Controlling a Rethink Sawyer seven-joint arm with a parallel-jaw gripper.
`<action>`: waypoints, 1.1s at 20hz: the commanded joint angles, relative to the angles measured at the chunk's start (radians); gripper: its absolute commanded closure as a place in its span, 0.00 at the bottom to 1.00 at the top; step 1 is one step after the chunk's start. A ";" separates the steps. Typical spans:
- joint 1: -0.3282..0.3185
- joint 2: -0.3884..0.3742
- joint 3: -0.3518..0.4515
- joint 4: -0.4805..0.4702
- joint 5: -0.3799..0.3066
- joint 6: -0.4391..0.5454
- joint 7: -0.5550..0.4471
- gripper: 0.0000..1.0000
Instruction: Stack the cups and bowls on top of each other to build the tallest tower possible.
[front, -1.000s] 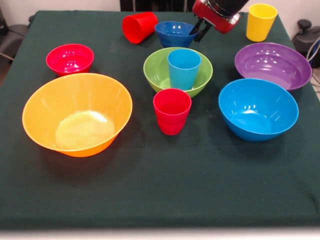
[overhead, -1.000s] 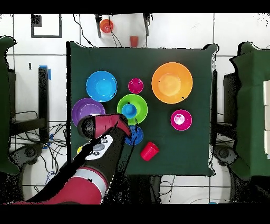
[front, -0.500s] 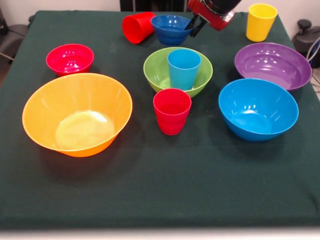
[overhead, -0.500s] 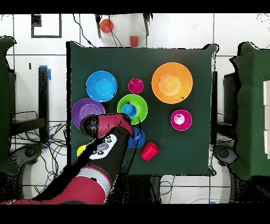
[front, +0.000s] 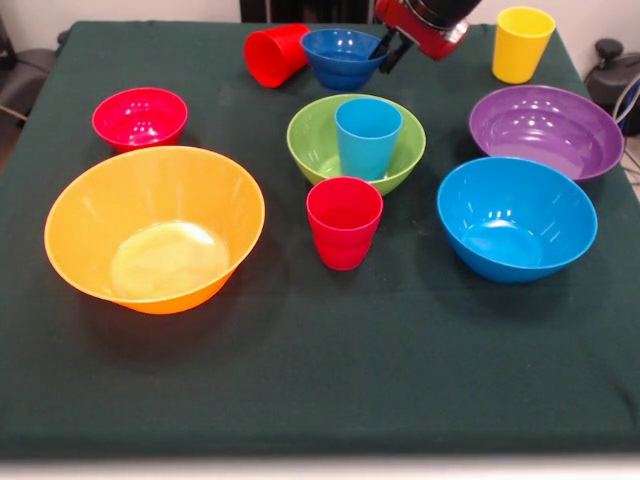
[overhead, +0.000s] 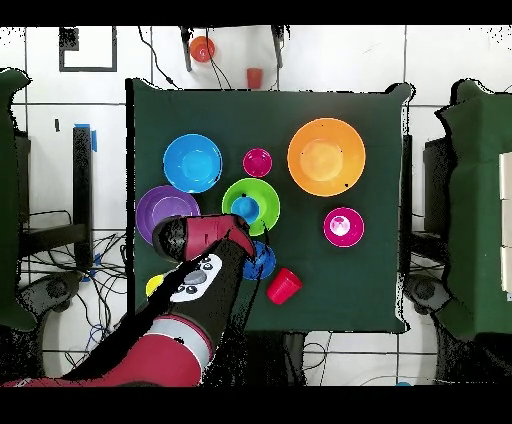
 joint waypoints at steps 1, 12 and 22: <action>-0.029 -0.018 0.098 -0.051 0.034 0.073 0.097 1.00; -0.053 -0.033 0.111 -0.110 0.032 0.148 0.073 1.00; -0.091 -0.052 0.129 -0.189 0.003 0.213 0.008 1.00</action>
